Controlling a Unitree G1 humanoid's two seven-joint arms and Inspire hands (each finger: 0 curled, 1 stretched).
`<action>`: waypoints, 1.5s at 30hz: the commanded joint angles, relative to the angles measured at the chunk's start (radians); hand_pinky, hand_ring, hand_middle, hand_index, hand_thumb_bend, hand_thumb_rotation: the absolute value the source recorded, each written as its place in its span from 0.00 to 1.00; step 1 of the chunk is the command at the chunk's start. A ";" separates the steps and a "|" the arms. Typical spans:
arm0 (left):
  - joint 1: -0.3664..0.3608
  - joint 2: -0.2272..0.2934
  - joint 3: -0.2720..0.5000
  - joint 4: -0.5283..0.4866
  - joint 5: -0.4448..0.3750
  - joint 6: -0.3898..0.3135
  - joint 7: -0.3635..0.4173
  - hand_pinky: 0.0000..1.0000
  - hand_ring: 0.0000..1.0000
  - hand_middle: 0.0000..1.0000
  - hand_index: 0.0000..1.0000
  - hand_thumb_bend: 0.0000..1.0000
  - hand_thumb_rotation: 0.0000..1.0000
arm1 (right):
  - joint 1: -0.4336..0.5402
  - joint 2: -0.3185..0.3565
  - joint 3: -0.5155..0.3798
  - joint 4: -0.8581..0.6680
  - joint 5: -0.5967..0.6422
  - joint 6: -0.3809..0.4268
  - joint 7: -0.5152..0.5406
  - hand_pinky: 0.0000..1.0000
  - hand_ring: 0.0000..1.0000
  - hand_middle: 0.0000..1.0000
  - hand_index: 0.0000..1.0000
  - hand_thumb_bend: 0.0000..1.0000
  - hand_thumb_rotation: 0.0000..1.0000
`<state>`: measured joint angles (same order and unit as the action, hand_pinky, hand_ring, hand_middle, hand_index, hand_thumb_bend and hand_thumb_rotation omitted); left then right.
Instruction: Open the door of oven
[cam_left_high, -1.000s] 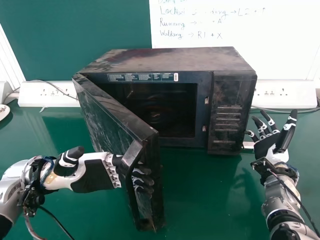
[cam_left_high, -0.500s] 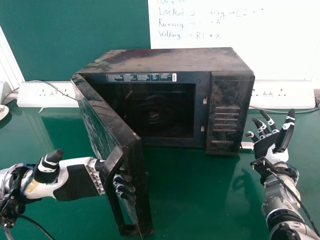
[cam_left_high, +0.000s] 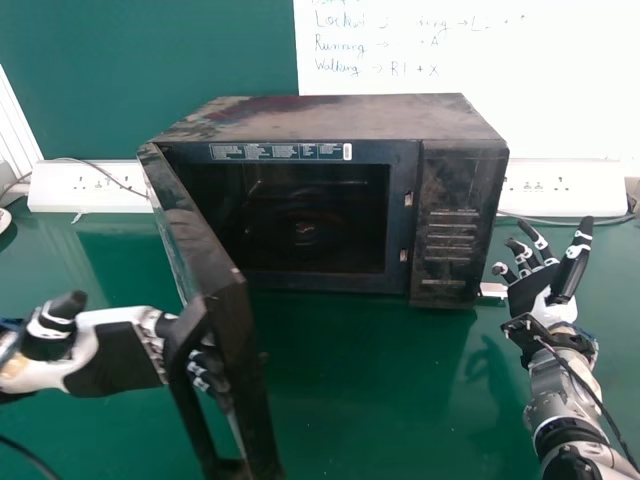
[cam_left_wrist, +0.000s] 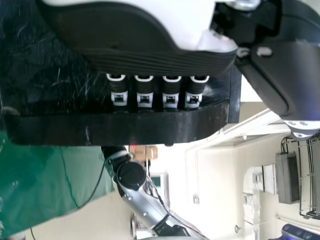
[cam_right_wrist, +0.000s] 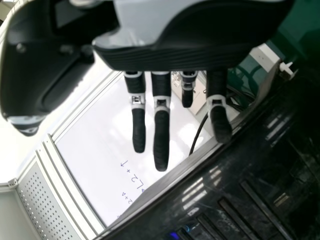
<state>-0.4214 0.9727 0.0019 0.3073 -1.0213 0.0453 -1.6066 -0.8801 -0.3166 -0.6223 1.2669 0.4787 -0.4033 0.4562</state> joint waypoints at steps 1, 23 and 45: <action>-0.023 0.014 0.116 -0.052 -0.112 -0.031 -0.008 0.11 0.17 0.28 0.64 1.00 0.61 | -0.016 -0.005 0.003 0.003 -0.003 0.005 -0.006 0.85 0.94 1.00 0.99 1.00 0.75; 0.241 -0.080 0.678 -0.162 -0.031 -0.085 0.013 0.04 0.08 0.19 0.61 1.00 0.74 | -0.018 -0.011 0.000 0.001 -0.012 0.005 -0.006 0.86 0.95 1.00 1.00 1.00 0.76; 0.403 0.036 0.935 -0.027 -0.129 -0.226 -0.008 0.16 0.37 0.56 0.69 0.89 0.50 | -0.014 -0.016 -0.002 0.004 -0.015 0.001 -0.009 0.86 0.95 1.00 0.99 1.00 0.75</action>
<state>-0.0004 0.8824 0.7673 0.2504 -0.8426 -0.2189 -1.5990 -0.8836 -0.3225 -0.6225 1.2684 0.4609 -0.3988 0.4512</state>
